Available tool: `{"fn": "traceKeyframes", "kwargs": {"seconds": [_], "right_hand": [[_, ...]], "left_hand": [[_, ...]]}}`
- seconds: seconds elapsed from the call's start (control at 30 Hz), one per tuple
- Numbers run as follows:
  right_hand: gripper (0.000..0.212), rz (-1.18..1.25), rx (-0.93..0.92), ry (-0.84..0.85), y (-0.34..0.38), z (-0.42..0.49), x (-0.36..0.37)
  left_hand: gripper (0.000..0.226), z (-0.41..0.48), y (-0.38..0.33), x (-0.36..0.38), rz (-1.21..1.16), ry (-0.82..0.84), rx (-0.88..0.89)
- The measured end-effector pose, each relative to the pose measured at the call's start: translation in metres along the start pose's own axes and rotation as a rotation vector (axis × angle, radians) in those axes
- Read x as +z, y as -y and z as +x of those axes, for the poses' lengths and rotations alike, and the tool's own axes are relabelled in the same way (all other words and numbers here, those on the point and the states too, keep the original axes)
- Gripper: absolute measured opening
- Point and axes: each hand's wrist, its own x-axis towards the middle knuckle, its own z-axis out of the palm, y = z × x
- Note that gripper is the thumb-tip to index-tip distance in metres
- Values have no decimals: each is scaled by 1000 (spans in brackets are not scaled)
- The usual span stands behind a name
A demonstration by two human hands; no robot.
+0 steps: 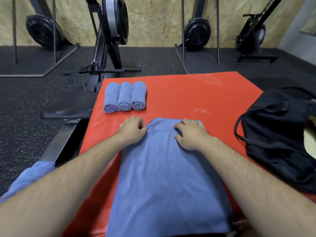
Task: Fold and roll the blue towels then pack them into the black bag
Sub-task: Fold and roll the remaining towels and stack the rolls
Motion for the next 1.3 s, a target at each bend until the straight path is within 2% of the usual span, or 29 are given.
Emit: {"fn": "traceKeyframes", "kwargs": {"seconds": [0.13,0.27,0.43,0.5,0.57,0.63,0.7,0.8,0.87,1.03,1.2,1.3], "right_hand": [[45,65,39,-19,-11,-3,0],[47,89,58,-29,-20,-7,-1],[43,100,106,-22,-33,-13,-3],[38,124,123,-4,-38,-15,-4],[27,175,132,-1,-45,-15,-4],[16,258,130,-6,-53,-15,-5],[10,305,115,-22,-61,-16,-6],[8,364,112,-62,-68,-17,-8],[6,432,138,-78,-71,-18,-10],[4,495,184,-117,-72,-21,-13],[7,513,219,-170,-72,-20,-12],[6,494,257,-228,-71,-15,-9]], "left_hand": [[6,2,2,-8,-82,37,-15],[3,-1,-2,-22,-367,90,-33],[11,5,5,-29,-580,22,-159],[11,7,12,-30,-492,-131,-106],[13,11,22,-29,-226,-363,-21],[13,10,24,-30,-50,-442,63],[10,9,22,-30,-76,-294,167],[10,3,27,-28,-31,60,198],[12,3,37,-28,62,133,217],[32,-2,40,-36,147,163,200],[10,-3,36,-35,135,60,203],[11,-1,31,-27,73,-62,184]]}}
